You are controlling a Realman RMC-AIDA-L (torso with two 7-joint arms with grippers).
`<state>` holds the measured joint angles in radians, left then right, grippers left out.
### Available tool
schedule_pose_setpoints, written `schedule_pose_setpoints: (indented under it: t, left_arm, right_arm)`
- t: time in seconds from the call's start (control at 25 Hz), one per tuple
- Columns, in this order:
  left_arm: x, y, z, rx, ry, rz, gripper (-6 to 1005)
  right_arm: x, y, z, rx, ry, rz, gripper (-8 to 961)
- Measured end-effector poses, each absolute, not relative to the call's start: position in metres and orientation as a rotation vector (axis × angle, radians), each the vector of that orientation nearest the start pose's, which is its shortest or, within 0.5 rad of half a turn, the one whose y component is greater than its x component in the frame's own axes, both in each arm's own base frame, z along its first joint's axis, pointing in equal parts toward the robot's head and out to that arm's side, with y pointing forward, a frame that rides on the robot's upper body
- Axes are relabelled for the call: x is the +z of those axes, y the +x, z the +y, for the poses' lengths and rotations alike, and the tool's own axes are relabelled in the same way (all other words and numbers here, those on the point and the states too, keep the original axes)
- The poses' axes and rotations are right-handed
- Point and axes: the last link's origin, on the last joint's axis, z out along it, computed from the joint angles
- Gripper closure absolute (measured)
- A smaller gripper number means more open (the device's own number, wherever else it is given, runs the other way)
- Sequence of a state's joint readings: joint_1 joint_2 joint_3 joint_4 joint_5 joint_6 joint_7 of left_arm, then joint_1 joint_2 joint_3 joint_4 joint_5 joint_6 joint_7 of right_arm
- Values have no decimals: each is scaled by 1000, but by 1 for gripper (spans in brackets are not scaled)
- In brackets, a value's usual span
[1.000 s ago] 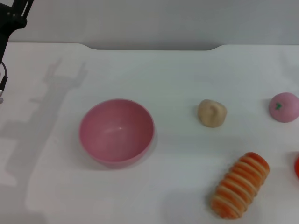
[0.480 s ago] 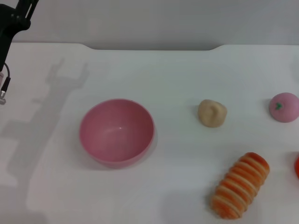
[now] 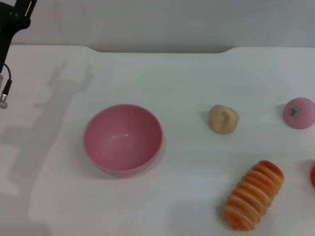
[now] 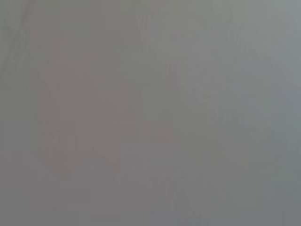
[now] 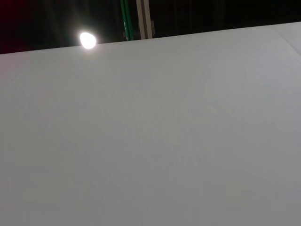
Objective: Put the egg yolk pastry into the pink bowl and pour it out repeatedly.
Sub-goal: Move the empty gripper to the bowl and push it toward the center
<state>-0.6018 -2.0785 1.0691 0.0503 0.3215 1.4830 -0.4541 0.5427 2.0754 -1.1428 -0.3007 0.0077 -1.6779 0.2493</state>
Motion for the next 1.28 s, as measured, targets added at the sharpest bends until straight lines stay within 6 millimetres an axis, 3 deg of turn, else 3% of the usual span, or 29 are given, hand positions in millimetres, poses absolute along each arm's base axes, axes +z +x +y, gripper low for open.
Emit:
schedule_pose_setpoints:
  t: [0.68,1.28]
  left_arm:
    - [44,-258,370,-1220,-1470,-348,241]
    - [37,-255,381,-1176,-1518,-375,241]
  right_arm:
    - [116,240,364,1207,-1104,-19,344]
    - [117,233,399,1112,-1143,70,343]
